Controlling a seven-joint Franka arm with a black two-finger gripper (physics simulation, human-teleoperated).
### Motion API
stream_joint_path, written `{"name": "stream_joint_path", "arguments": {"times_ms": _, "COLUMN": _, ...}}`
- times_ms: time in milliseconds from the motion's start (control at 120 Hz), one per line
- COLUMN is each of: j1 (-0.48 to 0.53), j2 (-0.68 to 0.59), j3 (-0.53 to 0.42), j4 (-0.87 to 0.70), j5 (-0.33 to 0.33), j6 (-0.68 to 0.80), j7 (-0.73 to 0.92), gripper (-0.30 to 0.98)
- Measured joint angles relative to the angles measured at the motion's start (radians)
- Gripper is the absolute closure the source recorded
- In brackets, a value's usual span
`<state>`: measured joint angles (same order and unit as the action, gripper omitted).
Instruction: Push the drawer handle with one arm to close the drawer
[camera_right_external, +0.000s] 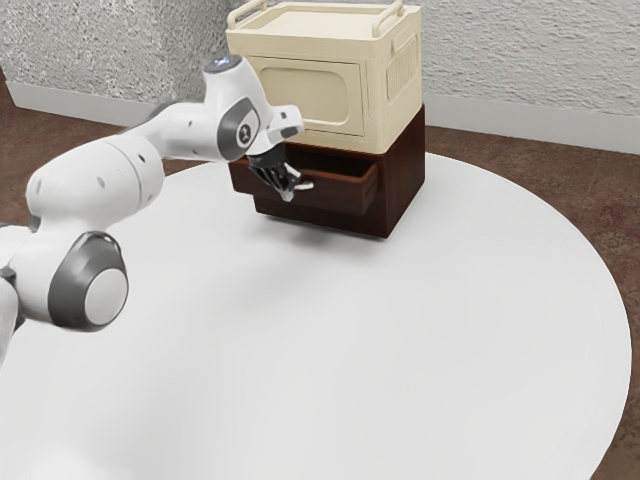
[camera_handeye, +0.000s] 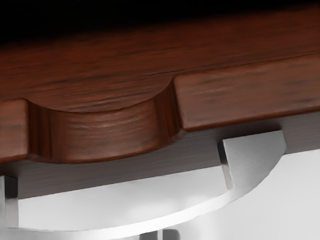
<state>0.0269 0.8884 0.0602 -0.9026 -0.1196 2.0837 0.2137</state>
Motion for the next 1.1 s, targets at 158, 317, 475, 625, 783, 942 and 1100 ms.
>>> {"name": "stream_joint_path", "arguments": {"times_ms": 158, "j1": 0.007, "j2": 0.055, "j3": -0.001, "j4": 0.079, "j5": -0.002, "j6": 0.003, "j7": 0.008, "gripper": 0.78}}
{"name": "stream_joint_path", "arguments": {"times_ms": 317, "j1": 0.026, "j2": 0.088, "j3": -0.033, "j4": 0.11, "j5": -0.002, "j6": 0.04, "j7": 0.019, "gripper": 0.78}}
{"name": "stream_joint_path", "arguments": {"times_ms": 475, "j1": 0.028, "j2": 0.101, "j3": -0.036, "j4": 0.144, "j5": -0.005, "j6": 0.068, "j7": 0.033, "gripper": 0.76}}
{"name": "stream_joint_path", "arguments": {"times_ms": 625, "j1": 0.04, "j2": 0.114, "j3": -0.038, "j4": 0.16, "j5": -0.004, "j6": 0.094, "j7": 0.045, "gripper": 0.78}}
{"name": "stream_joint_path", "arguments": {"times_ms": 783, "j1": 0.044, "j2": 0.128, "j3": -0.041, "j4": 0.161, "j5": -0.003, "j6": 0.136, "j7": 0.057, "gripper": 0.79}}
{"name": "stream_joint_path", "arguments": {"times_ms": 942, "j1": 0.044, "j2": 0.145, "j3": -0.055, "j4": 0.161, "j5": -0.003, "j6": 0.201, "j7": 0.069, "gripper": 0.79}}
{"name": "stream_joint_path", "arguments": {"times_ms": 1100, "j1": 0.044, "j2": 0.165, "j3": -0.063, "j4": 0.188, "j5": -0.004, "j6": 0.269, "j7": 0.084, "gripper": 0.78}}
